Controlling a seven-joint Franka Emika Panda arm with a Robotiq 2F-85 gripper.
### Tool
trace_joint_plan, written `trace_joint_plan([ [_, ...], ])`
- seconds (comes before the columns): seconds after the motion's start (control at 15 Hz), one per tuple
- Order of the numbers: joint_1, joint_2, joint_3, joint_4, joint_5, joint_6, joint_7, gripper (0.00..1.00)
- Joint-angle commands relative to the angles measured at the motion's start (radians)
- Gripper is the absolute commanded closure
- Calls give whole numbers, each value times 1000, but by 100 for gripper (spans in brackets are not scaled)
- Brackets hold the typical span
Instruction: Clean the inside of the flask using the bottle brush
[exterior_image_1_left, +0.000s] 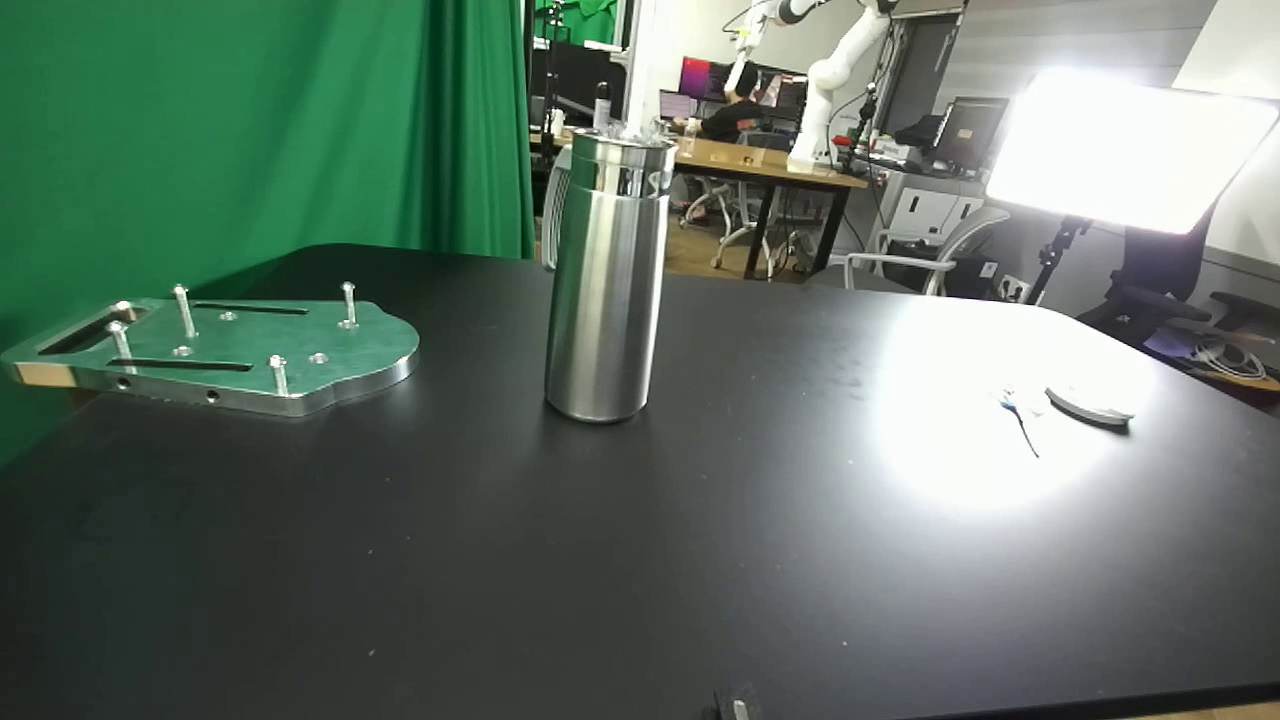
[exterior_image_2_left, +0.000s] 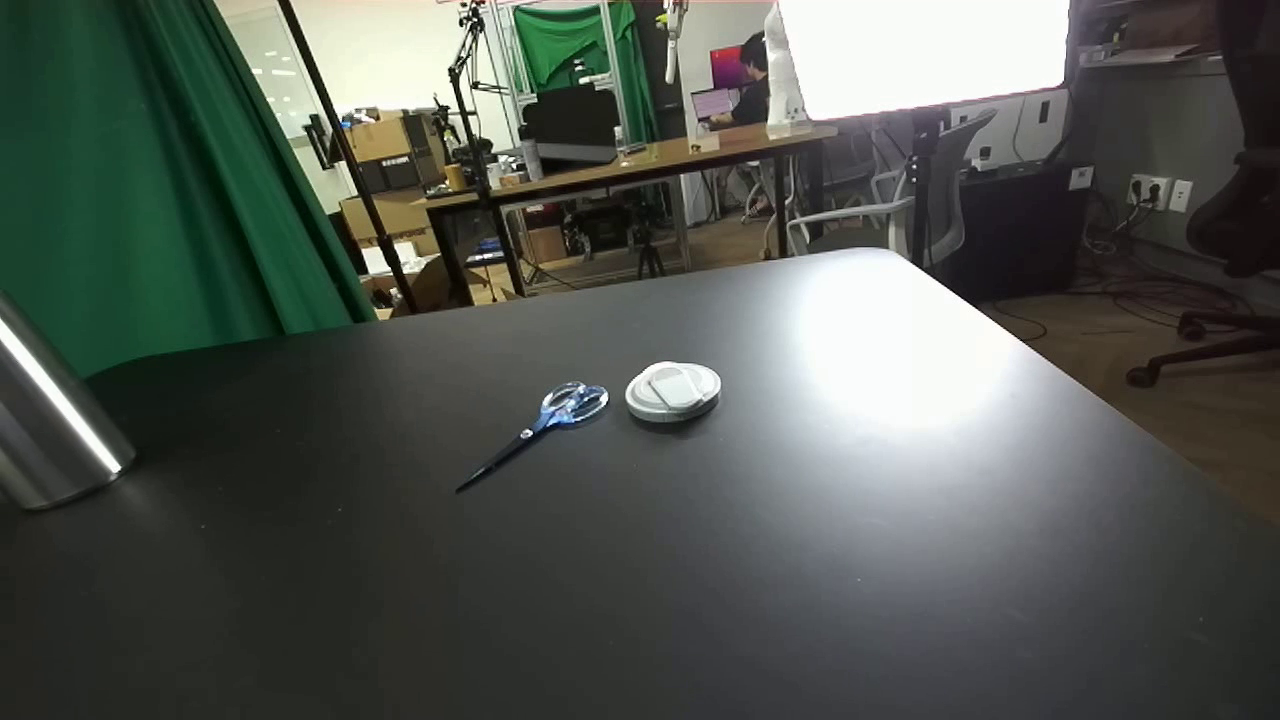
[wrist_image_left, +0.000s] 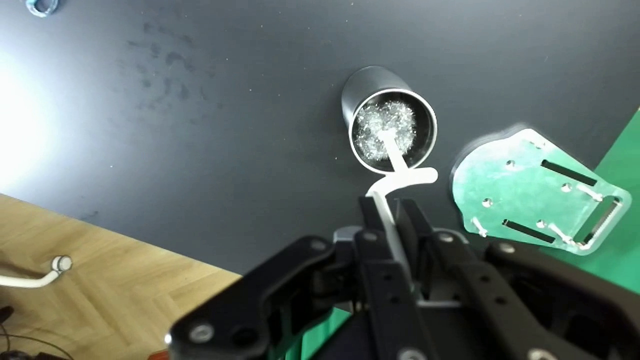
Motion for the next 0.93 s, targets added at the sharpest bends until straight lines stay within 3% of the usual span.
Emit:
trace_joint_plan([
  [0.0,-8,-17,2,17,10,-24,8,96],
  [0.87,7,71,18,-186,6,59,45,96],
])
